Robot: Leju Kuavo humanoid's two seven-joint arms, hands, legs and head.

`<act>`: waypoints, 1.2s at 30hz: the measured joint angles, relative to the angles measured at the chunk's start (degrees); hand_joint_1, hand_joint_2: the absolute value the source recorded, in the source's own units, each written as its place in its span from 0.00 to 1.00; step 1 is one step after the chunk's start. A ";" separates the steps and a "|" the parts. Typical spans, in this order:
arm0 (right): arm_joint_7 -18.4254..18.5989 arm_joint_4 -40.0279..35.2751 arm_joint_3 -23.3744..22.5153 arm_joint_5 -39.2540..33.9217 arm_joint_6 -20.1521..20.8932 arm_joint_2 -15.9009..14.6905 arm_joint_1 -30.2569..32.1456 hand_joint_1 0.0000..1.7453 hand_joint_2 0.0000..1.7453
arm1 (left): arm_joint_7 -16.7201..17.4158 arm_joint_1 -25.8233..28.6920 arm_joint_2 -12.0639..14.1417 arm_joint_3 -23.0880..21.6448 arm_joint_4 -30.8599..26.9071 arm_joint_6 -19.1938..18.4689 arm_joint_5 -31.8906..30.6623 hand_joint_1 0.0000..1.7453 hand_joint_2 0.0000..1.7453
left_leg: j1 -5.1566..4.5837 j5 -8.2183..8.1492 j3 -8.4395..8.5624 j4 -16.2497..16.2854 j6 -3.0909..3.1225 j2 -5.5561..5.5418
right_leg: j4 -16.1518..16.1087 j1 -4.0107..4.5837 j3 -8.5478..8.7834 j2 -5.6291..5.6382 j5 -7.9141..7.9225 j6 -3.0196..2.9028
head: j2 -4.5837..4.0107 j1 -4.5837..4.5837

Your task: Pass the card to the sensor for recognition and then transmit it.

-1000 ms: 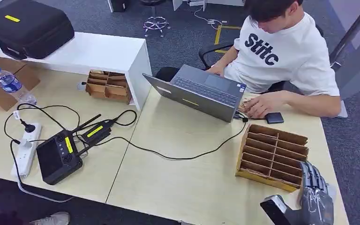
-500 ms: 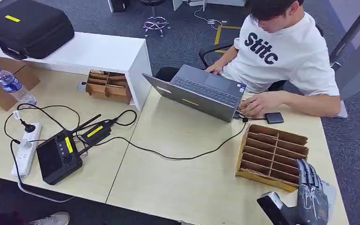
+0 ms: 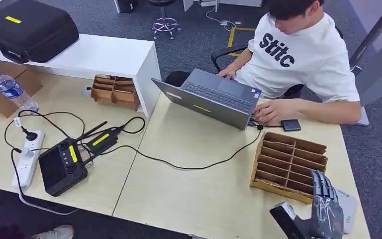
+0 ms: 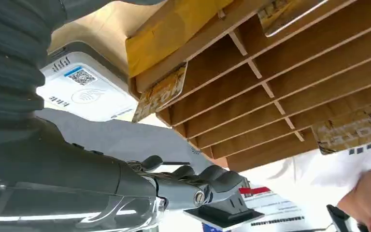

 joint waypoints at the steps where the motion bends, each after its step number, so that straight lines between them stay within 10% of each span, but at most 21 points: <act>1: 0.17 0.43 0.00 0.28 -0.06 -0.02 -0.27 0.00 1.00 | 0.00 0.00 0.00 0.00 0.00 0.00 0.00 0.00 1.00 | 0.00 0.00 0.00 0.00 0.00 0.00 | 0.00 0.00 0.00 0.00 0.00 0.00 | 0.00 -0.02; 29: 0.33 7.67 -1.46 2.27 -1.07 -0.02 -4.54 0.02 1.00 | 0.04 -0.14 0.00 0.00 0.00 0.02 -0.09 0.00 1.00 | 0.00 0.00 0.01 0.00 0.00 0.02 | 0.00 0.00 0.00 0.02 0.00 0.00 | 0.00 -0.02; 32: 0.31 7.80 -1.46 2.34 -1.05 -0.02 -4.57 0.73 1.00 | 0.06 -0.14 0.00 0.00 0.00 0.02 -0.09 0.00 1.00 | 0.00 0.00 0.01 0.00 0.00 0.02 | 0.00 0.00 0.00 0.02 0.00 0.00 | 0.00 0.00; 36: 0.00 8.02 -1.51 2.36 -1.05 -0.02 -4.63 0.97 1.00 | 0.04 -0.15 0.00 0.00 0.00 0.02 -0.09 0.00 1.00 | 0.00 0.00 0.01 0.00 0.00 0.02 | 0.00 0.00 0.00 0.02 0.00 0.00 | 0.00 -0.02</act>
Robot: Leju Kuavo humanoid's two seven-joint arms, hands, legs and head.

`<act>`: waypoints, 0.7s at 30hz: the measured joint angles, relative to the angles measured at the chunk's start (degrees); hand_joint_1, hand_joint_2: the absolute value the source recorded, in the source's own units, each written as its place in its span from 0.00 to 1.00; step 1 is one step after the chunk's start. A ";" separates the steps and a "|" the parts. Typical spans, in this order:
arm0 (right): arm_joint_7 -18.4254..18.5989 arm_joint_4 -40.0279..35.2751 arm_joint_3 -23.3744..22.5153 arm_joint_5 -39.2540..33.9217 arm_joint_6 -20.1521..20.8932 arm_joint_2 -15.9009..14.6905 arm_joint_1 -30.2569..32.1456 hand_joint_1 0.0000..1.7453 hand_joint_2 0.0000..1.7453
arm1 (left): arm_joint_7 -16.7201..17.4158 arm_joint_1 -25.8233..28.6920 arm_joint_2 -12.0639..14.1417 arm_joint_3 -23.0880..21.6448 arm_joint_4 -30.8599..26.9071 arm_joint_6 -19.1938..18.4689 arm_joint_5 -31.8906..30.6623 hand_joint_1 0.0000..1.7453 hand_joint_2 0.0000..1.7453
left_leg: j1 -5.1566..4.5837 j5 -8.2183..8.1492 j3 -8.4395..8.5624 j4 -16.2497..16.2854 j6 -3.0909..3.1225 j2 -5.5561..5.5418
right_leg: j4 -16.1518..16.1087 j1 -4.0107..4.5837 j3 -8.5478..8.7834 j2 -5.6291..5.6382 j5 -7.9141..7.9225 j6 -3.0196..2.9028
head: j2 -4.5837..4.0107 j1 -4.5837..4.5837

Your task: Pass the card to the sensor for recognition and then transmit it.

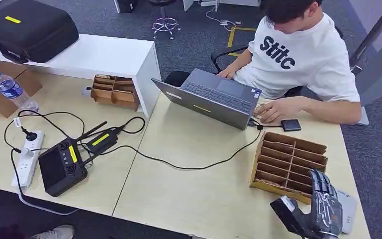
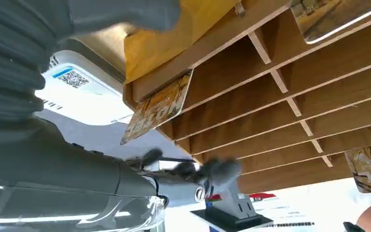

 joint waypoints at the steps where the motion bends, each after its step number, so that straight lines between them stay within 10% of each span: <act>1: -0.11 0.04 -0.02 0.00 0.00 0.00 -0.01 0.97 1.00 | 0.00 0.00 0.00 0.00 0.00 0.00 -0.02 0.00 1.00 | 0.00 0.00 0.00 0.00 0.00 0.00 | 0.00 0.00 0.00 0.00 0.00 0.00 | 0.00 0.00; 21: -1.47 0.48 -0.96 -0.09 -0.52 0.02 -1.75 1.00 1.00 | 0.00 -0.03 0.00 0.00 0.00 0.00 -0.02 0.00 1.00 | 0.00 0.00 0.14 0.00 0.00 0.06 | 0.00 0.00 0.12 0.05 0.00 0.00 | 0.00 0.00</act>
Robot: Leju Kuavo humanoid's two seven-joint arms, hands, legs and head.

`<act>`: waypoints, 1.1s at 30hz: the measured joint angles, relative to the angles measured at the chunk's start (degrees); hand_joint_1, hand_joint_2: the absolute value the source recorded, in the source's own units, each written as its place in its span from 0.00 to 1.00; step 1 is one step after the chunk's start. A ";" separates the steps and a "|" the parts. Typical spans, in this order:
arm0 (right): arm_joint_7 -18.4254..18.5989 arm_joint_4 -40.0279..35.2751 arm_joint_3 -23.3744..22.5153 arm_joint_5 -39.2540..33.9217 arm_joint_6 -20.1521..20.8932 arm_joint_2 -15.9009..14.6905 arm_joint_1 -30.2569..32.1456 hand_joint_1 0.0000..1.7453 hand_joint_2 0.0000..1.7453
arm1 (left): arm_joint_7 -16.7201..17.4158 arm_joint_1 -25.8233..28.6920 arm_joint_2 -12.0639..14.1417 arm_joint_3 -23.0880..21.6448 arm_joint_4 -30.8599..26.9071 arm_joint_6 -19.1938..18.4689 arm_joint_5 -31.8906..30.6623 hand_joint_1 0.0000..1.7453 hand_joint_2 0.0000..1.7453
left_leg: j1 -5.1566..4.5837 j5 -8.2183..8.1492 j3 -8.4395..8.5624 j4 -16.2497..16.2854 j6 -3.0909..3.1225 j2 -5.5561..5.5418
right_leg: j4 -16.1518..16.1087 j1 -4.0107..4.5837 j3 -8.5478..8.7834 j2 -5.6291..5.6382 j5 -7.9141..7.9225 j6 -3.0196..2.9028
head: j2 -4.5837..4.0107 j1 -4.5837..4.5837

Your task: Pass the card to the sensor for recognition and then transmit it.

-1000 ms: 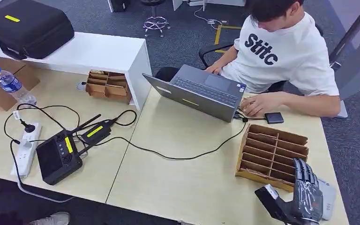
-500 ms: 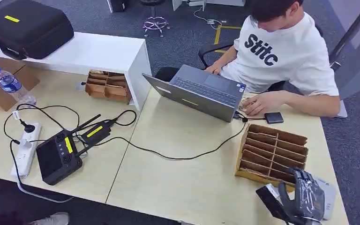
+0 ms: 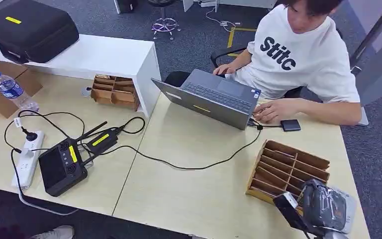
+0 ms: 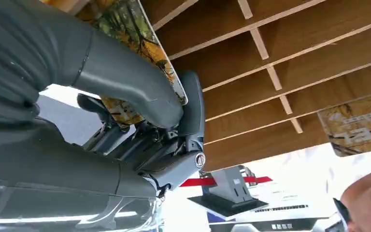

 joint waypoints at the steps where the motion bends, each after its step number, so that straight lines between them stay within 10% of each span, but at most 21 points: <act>1: 0.00 0.07 0.00 0.00 0.00 0.00 -0.03 0.99 1.00 | 0.00 0.00 0.00 0.00 0.00 0.00 0.00 0.00 1.00 | 0.00 0.00 0.00 0.00 0.00 0.00 | 0.00 0.00 0.00 0.00 0.00 0.00 | 0.00 0.02; 33: -0.76 -17.88 1.84 2.10 -1.64 -0.70 -3.29 0.99 1.00 | 0.13 -0.23 0.02 0.00 0.00 0.00 0.00 0.00 1.00 | -0.01 0.00 0.00 0.00 0.00 0.00 | 0.00 0.00 0.02 0.00 0.01 0.00 | 0.00 0.00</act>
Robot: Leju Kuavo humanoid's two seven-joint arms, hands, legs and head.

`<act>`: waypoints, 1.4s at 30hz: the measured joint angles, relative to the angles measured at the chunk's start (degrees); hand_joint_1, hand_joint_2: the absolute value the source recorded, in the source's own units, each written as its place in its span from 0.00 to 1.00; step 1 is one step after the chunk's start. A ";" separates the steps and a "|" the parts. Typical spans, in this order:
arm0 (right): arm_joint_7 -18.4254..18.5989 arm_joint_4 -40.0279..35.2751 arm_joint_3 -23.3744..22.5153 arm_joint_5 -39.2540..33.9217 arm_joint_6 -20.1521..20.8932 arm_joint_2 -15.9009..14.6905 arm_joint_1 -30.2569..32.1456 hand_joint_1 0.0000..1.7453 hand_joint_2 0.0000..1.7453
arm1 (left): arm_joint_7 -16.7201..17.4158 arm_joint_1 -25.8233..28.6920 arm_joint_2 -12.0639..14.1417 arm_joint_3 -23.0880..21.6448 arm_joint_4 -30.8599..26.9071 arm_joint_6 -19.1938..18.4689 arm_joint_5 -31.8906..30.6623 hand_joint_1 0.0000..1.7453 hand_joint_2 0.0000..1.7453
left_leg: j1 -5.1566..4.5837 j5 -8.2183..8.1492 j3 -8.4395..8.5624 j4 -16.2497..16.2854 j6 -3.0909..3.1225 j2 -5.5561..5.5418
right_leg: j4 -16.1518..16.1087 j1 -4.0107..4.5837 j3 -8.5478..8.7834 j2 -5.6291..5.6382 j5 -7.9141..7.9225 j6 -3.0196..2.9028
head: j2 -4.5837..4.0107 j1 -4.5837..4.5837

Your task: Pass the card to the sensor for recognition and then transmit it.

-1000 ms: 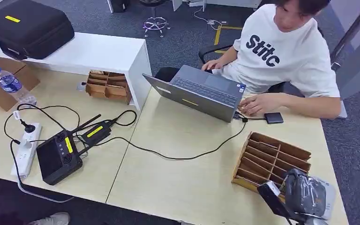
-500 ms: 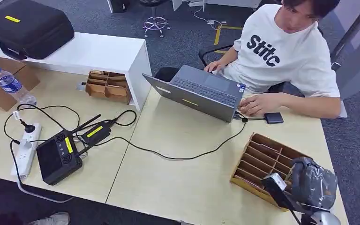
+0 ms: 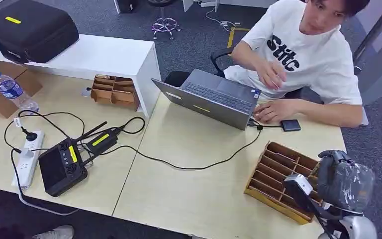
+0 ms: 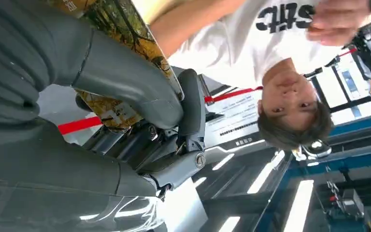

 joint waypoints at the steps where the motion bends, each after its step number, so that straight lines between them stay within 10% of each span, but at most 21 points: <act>1: 0.11 -0.28 0.43 -0.22 0.11 -0.02 -0.19 0.98 1.00 | 0.00 -0.01 0.02 -0.02 0.00 0.00 0.00 0.00 1.00 | 0.00 0.00 0.00 0.00 0.00 0.00 | 0.00 0.00 0.00 0.00 0.00 0.00 | 0.00 0.00; 34: 3.38 4.91 6.82 -0.77 8.23 -0.02 -11.82 1.00 1.00 | 0.24 -0.42 0.33 -2.12 0.00 -0.06 0.00 0.00 1.00 | 0.00 0.11 -0.06 0.00 -0.03 0.03 | 0.05 0.00 -0.02 0.03 0.10 -0.06 | 0.00 0.00; 42: 10.71 26.24 9.64 3.58 14.91 0.00 -29.96 1.00 1.00 | 1.79 -1.97 0.35 -5.94 0.02 -1.44 0.00 0.00 1.00 | 0.00 0.34 -0.03 0.00 -0.03 0.18 | 0.06 0.01 -0.10 0.17 0.42 -0.09 | 0.00 0.00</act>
